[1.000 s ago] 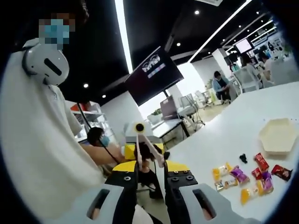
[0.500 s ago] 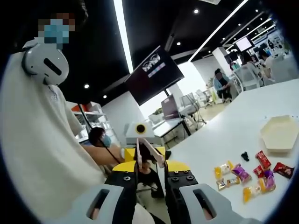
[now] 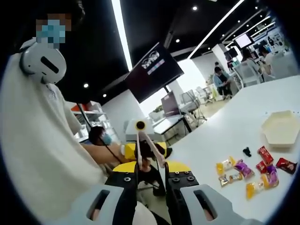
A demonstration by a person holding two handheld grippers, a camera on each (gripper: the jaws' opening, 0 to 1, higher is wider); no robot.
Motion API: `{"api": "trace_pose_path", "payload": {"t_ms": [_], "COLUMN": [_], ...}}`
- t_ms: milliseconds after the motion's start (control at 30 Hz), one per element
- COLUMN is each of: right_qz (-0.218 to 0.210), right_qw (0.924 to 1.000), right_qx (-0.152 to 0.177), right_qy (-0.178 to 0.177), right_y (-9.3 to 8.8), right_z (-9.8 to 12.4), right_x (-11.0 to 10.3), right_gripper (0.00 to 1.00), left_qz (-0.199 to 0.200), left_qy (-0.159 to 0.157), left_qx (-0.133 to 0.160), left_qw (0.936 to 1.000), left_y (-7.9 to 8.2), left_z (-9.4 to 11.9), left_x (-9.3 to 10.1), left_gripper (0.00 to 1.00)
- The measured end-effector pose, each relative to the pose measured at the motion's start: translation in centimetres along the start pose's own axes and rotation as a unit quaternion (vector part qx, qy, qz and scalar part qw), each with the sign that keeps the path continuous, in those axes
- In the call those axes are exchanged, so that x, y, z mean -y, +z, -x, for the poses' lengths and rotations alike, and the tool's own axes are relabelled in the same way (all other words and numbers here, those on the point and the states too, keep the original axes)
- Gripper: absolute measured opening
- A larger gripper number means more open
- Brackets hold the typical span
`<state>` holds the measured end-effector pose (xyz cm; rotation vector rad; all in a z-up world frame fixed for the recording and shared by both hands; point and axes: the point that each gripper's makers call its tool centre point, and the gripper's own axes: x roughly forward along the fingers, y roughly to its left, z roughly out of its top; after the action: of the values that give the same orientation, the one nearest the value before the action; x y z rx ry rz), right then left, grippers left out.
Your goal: Place the target food into the container with the food tongs after gripping and lifting it, then release it inside without dropping or visibly crushing the food.
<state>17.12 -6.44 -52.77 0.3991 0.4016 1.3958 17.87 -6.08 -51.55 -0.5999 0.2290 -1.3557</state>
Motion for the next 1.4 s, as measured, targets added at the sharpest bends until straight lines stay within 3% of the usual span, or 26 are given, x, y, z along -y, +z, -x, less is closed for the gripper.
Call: {"api": "trace_pose_path", "payload": {"t_ms": [67,100,167,267,400,500,667,833,1000,1267,1400], "right_qz": [-0.001,0.009,0.019,-0.003,0.007,0.003,-0.028,-0.022,-0.028,-0.043,-0.037], "right_qw": [1.0,0.9995,0.9989,0.994,0.9882,0.986,0.9804,0.9818,0.9823,0.9815,0.9835], "right_qx": [0.005,0.003,0.006,0.054,0.051,0.056,0.105,0.092,0.107,0.108,0.094], "right_qy": [-0.004,-0.029,-0.042,-0.095,-0.144,-0.157,-0.165,-0.165,-0.151,-0.152,-0.15], "right_y": [0.0,-0.2,-0.2,0.7,-0.2,-0.6,-0.1,-1.1,-1.2,-2.9,-3.3], "right_z": [-0.1,0.1,0.4,2.7,5.3,6.1,6.9,6.8,6.6,6.6,6.6], "right_x": [0.2,1.1,1.5,3.4,4.8,5.3,6.1,7.6,8.0,8.6,8.1], "right_gripper": [0.25,0.25,0.24,0.28,0.28,0.29,0.29,0.28,0.29,0.34,0.34], "left_qz": [-0.001,-0.004,-0.016,-0.045,-0.056,-0.058,-0.054,-0.06,-0.066,-0.081,-0.084], "left_qy": [0.005,0.012,0.031,0.079,0.096,0.108,0.141,0.183,0.231,0.279,0.293], "left_qx": [-0.002,-0.005,-0.012,-0.034,-0.052,-0.054,-0.066,-0.069,-0.071,-0.074,-0.058], "left_qw": [1.0,0.9999,0.9993,0.9953,0.9925,0.9909,0.9864,0.9788,0.9682,0.9541,0.9507], "left_y": [0.0,-0.2,-0.4,-1.0,-1.7,-1.9,-2.5,-2.4,-2.0,-2.0,-1.6], "left_z": [0.0,0.1,0.0,0.6,0.9,0.6,0.3,0.3,0.7,0.8,1.0], "left_x": [-0.2,-0.5,-1.4,-3.5,-4.5,-5.1,-6.3,-7.7,-9.0,-10.2,-10.8], "left_gripper": [0.24,0.24,0.24,0.24,0.24,0.24,0.24,0.24,0.25,0.25,0.25]}}
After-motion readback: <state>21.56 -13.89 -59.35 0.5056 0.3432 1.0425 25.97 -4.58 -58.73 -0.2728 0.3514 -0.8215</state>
